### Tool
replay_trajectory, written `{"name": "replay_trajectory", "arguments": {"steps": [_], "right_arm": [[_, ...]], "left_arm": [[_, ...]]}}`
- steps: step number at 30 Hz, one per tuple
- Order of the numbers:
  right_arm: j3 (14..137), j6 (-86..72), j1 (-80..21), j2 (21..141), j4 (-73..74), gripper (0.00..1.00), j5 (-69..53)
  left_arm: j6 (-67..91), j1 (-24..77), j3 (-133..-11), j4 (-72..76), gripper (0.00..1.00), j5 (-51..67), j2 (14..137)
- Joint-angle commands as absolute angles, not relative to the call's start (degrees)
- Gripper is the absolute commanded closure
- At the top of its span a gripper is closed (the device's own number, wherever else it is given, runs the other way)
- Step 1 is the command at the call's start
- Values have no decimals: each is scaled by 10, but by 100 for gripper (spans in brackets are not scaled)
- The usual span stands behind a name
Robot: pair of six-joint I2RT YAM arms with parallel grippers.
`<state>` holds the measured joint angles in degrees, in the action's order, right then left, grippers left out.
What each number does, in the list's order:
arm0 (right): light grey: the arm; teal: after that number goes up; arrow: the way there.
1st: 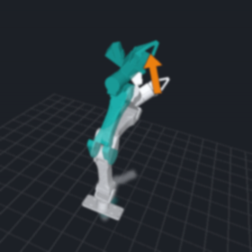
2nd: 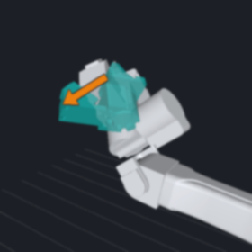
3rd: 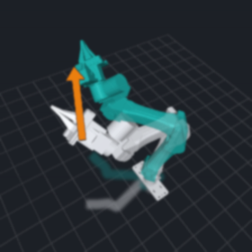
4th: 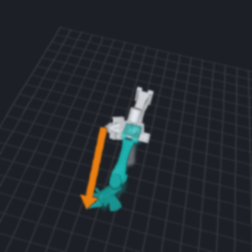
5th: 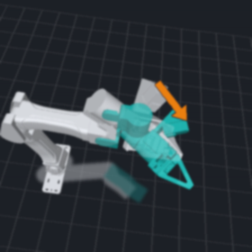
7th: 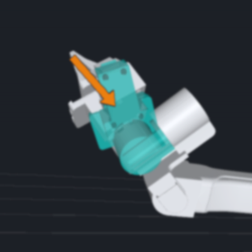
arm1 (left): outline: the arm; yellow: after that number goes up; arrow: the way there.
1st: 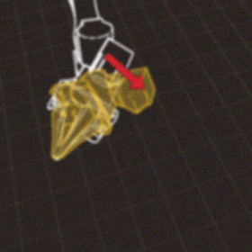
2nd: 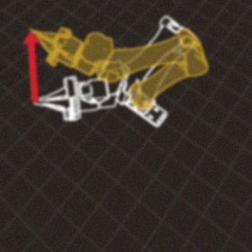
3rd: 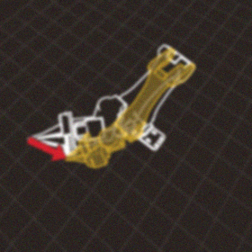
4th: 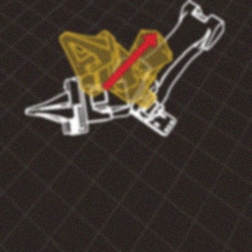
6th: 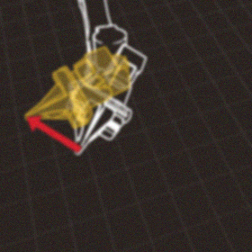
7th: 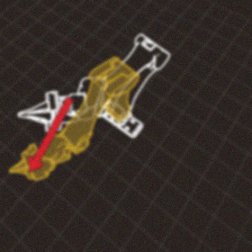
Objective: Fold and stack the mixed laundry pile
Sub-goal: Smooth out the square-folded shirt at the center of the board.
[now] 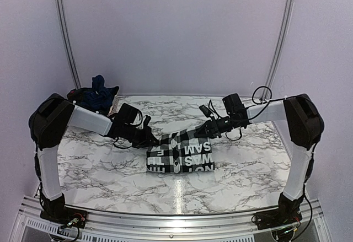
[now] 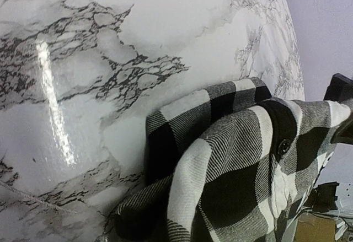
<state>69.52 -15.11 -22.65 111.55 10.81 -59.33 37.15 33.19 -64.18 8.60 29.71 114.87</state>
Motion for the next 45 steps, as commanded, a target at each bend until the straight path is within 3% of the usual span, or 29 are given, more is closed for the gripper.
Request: {"name": "replay_trajectory", "arguments": {"steps": [1,11,13,17,21,23,26,31,38,45], "right_arm": [[689,-173,-194,1165,70,95,-631],[710,-121,-163,1227,138,95,-549],[716,-117,-163,1219,152,87,-541],[760,-114,-160,1159,191,60,-521],[782,-112,-144,1082,228,26,-463],[778,-108,-132,1049,241,15,-440],[767,-103,-126,1005,244,9,-434],[744,-192,-159,1002,146,11,-564],[747,-276,-253,1101,13,14,-621],[724,-340,-214,1234,-118,16,-639]], "left_arm": [[333,328,-679,34,100,298,1141],[316,320,-714,-29,100,280,1200],[315,319,-716,-33,97,276,1197],[305,313,-720,-47,65,243,1154],[287,297,-715,-75,20,197,1066],[272,294,-711,-87,2,183,1026],[261,298,-710,-93,1,202,987],[281,343,-745,-68,1,260,1003],[393,365,-757,106,1,321,1111],[410,345,-791,120,1,310,1237]]}}
